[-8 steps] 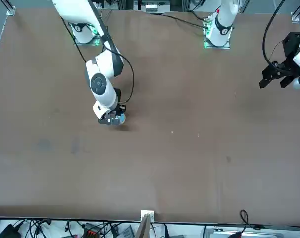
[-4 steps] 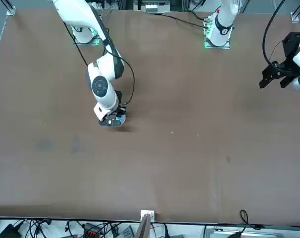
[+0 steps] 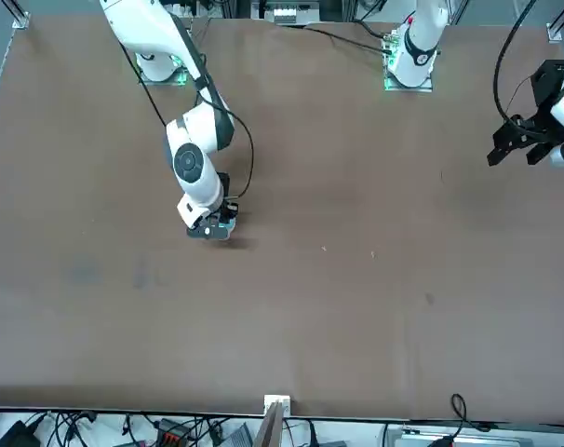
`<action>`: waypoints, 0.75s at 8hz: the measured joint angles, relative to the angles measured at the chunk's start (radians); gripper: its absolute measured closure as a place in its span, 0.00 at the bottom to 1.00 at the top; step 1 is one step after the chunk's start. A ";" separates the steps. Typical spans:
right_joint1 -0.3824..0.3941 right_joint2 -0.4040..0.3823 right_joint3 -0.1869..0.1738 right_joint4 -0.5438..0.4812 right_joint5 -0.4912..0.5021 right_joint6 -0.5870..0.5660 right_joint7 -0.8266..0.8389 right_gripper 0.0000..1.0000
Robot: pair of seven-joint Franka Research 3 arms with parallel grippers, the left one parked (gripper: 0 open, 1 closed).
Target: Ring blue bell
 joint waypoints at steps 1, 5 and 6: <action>0.001 0.000 0.000 0.000 0.000 0.001 0.000 0.99; 0.002 -0.044 -0.005 0.008 0.000 -0.055 0.015 0.99; 0.000 -0.080 -0.012 0.013 0.000 -0.095 0.015 0.99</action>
